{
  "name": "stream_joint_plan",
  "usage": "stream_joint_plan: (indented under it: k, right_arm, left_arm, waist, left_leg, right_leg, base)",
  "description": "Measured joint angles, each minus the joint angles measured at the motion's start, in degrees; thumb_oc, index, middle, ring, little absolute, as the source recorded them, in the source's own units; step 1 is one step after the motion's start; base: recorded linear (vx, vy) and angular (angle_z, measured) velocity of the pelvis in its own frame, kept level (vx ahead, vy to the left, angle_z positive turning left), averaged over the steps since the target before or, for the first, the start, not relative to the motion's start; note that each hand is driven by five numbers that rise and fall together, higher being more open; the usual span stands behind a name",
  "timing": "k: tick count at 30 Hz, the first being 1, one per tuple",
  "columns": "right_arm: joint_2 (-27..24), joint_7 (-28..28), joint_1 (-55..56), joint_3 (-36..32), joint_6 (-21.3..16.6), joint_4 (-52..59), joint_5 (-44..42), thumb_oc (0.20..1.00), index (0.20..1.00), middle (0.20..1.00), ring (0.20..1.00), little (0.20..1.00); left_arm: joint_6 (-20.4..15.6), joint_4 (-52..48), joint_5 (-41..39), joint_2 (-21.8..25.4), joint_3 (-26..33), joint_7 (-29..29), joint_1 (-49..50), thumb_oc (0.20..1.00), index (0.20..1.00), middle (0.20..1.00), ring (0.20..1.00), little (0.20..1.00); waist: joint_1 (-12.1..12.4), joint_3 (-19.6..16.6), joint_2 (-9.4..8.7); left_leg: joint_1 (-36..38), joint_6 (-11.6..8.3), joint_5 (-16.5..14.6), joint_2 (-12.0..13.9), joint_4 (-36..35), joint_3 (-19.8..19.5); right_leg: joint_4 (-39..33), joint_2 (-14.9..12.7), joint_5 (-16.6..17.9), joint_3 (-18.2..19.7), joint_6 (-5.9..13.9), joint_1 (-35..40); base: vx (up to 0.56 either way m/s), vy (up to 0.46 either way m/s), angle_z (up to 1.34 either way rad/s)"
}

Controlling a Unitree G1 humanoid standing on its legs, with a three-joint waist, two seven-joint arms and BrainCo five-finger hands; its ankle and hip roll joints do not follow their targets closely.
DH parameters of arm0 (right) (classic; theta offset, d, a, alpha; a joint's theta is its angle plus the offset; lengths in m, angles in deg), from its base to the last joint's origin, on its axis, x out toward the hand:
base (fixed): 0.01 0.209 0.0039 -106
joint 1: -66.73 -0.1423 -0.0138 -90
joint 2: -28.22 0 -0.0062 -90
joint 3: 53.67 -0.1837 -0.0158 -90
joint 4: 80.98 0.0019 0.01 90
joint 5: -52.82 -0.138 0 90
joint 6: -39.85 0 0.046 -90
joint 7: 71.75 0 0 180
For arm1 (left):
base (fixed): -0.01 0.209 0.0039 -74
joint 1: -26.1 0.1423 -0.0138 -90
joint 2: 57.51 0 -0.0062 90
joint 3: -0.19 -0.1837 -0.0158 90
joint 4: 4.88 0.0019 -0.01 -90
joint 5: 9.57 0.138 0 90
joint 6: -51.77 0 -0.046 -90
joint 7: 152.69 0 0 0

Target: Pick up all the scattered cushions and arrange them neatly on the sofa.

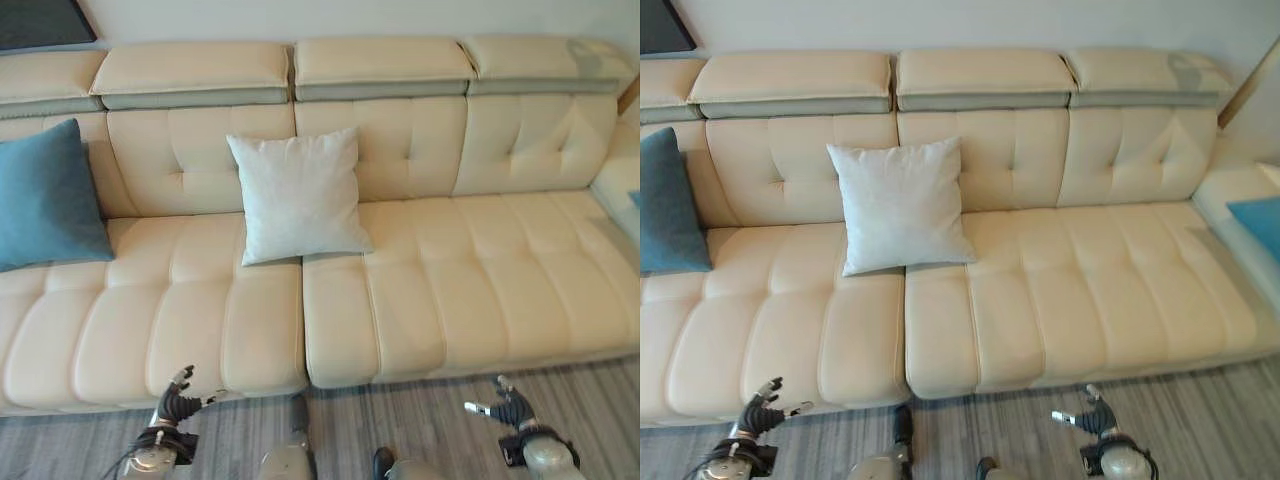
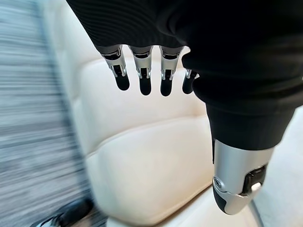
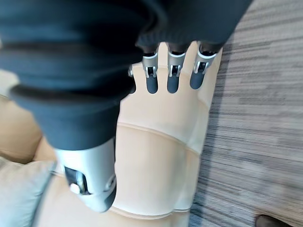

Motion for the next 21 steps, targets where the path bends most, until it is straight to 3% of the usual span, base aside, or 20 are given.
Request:
stream_joint_plan:
  k: [1, 2, 4, 6, 8, 10, 12, 14, 17, 18, 19, 21]
  right_arm:
    - [0.23, 0.36, -0.41, 0.04, 0.31, -1.35, -0.03, 1.0, 1.0, 1.0, 1.0, 1.0]
    - [1.07, 0.55, -1.97, 0.15, 0.96, -1.25, -0.03, 1.0, 1.0, 1.0, 1.0, 1.0]
    - [0.35, 0.93, -2.51, -0.45, 0.81, 0.2, -0.03, 1.0, 1.0, 1.0, 1.0, 1.0]
    - [-0.68, 1.24, -3.53, -0.47, 0.8, 0.34, -0.04, 1.0, 1.0, 1.0, 1.0, 1.0]
    - [-0.98, 1.1, -3.54, -0.35, 0.75, 1.09, -0.04, 1.0, 1.0, 1.0, 1.0, 1.0]
    - [-0.54, 1.05, -3.86, -0.53, 0.23, 1.06, -0.05, 1.0, 1.0, 1.0, 1.0, 1.0]
    - [-0.44, 0.94, -3.77, -0.48, 0.23, 0.99, -0.05, 1.0, 1.0, 1.0, 1.0, 1.0]
    - [0.6, 0.64, -3.3, -0.47, 0.24, 0.67, -0.05, 1.0, 1.0, 1.0, 1.0, 1.0]
    - [1.07, 0.43, -2.29, -0.49, 0.2, 0.81, -0.07, 1.0, 1.0, 1.0, 1.0, 1.0]
    - [1.47, 0.23, -2.08, -0.54, 0.32, 0.71, -0.1, 1.0, 1.0, 1.0, 1.0, 1.0]
    - [1.82, -0.01, -1.16, -0.67, 0.29, 0.85, -0.21, 1.0, 1.0, 1.0, 1.0, 1.0]
    - [1.96, -0.19, 0.05, -1.24, 0.32, 0.6, -1.13, 1.0, 1.0, 1.0, 1.0, 1.0]
  left_arm:
    - [0.01, 0.17, -0.01, -0.3, -0.22, 0.03, -1.29, 1.0, 1.0, 1.0, 1.0, 1.0]
    - [0.57, 0.65, 0.02, 0.38, -0.67, -0.11, -1.87, 1.0, 1.0, 1.0, 1.0, 1.0]
    - [0.71, 0.86, 0.04, 0.47, -0.69, -0.21, -1.61, 1.0, 1.0, 1.0, 1.0, 1.0]
    - [0.58, 1.01, 0.04, 0.52, -0.64, -0.27, -1.41, 1.0, 1.0, 1.0, 1.0, 1.0]
    - [0.29, 0.39, 0.02, 0.44, -0.61, -0.53, -2.14, 1.0, 1.0, 1.0, 1.0, 1.0]
    - [0.24, 0.44, 0.04, 0.02, -0.66, -1.04, -2.8, 1.0, 1.0, 1.0, 1.0, 1.0]
    - [0.28, 0.43, 0.06, -0.14, -0.73, -1.3, -3.51, 1.0, 1.0, 1.0, 1.0, 1.0]
    - [0.46, 0.42, 0.07, -0.04, -1.02, -1.67, -4.05, 1.0, 1.0, 1.0, 1.0, 1.0]
    - [0.74, 0.07, 0.63, -0.1, -2.52, -2.32, -3.38, 1.0, 1.0, 1.0, 1.0, 1.0]
    - [0.93, -0.51, 0.63, 0.1, -2.48, -2.31, -3.1, 1.0, 1.0, 1.0, 1.0, 1.0]
    - [1.03, -0.7, 0.68, 0.62, -2.72, -2.34, -2.61, 1.0, 1.0, 1.0, 1.0, 1.0]
    - [1.27, -0.38, 1.23, 0.67, -2.97, -2.41, -2.53, 1.0, 1.0, 1.0, 1.0, 1.0]
  waist:
    - [0.42, 0.57, -0.58]
    - [0.39, 1.7, -5.52]
    - [-0.91, 1.8, -7.63]
    - [-1.87, 1.96, -7.81]
    - [-3.01, 2.17, -7.56]
    - [-3.8, 2.25, -6.5]
    - [-4.01, 2.58, -5.86]
    - [-4.11, 2.76, -5.98]
    - [-4.42, 2.45, -4.79]
    - [-4.05, 2.59, -4.12]
    - [-4.43, 1.95, -5.08]
    - [-5.04, 1.48, -5.63]
  left_leg:
    - [-0.81, -2.5, -5.12, 0.38, -0.14, 0.38]
    - [-1.13, 0.38, -7.11, -3.39, 1.69, 0.18]
    - [0.63, 1.14, -8.45, -6.43, 5.45, -0.34]
    - [4.89, 2.58, -11.01, -7.61, 9.69, -0.28]
    - [9.73, 3.56, -13.93, -8.81, 8.02, -2.01]
    - [13.94, 4.15, -14.27, -9.41, 1.96, -3.18]
    - [14.99, 4.53, -14.17, -9.15, 0.69, -3.2]
    - [15.52, 6.66, -13.86, -9.56, -0.25, -1.72]
    - [15.77, 7.49, -13.86, -9.34, -1.18, 0.27]
    - [15.81, 8.58, -12.95, -8.49, -1.5, 1.95]
    - [16.09, 8.54, -12.83, -9.42, -1.43, 2.63]
    - [16.43, 8.61, -12.84, -10.38, -1.35, 3.04]
  right_leg:
    - [0.66, -0.18, 0.42, -1.09, -1.85, -1.56]
    - [0.24, -3.5, 2.85, -0.65, -2.28, -3.57]
    - [-3.41, -5.37, 6.66, -0.37, -2.35, -2.94]
    - [-5.56, -5.41, 8.16, -0.08, -2.05, -1.79]
    - [-7.22, -4.86, 9.58, 0.27, -1.42, -1.38]
    - [-10.67, -3.72, 11.73, 0.48, -0.05, -0.74]
    - [-12.69, -2.95, 13.26, 0.45, 0.33, -0.22]
    - [-14.07, -3.36, 13.05, 0.36, 0.03, -0.57]
    - [-14.38, -3.89, 11.33, -0.25, 3.32, -0.78]
    - [-8.92, -3.98, 10.21, -1.77, 3.52, -3.23]
    - [-7.53, -5.23, 9.08, -1.07, 4.3, -4.12]
    - [-8.13, -5.19, 10.39, 0.37, 4.22, -4.24]
  base:
    - [-0.28, -0.045, 0.7]
    - [-0.32, -0.029, 0.24]
    - [-0.21, -0.006, 0.17]
    - [-0.11, 0.027, 0.11]
    - [-0.02, 0.065, 0.04]
    - [0.01, 0.044, -0.09]
    - [0.01, 0.052, -0.08]
    - [0.04, 0.108, -0.3]
    - [0.02, 0.111, -0.42]
    - [0.02, 0.097, -0.43]
    - [0.01, 0.106, -0.41]
    - [0.0, 0.095, -0.36]
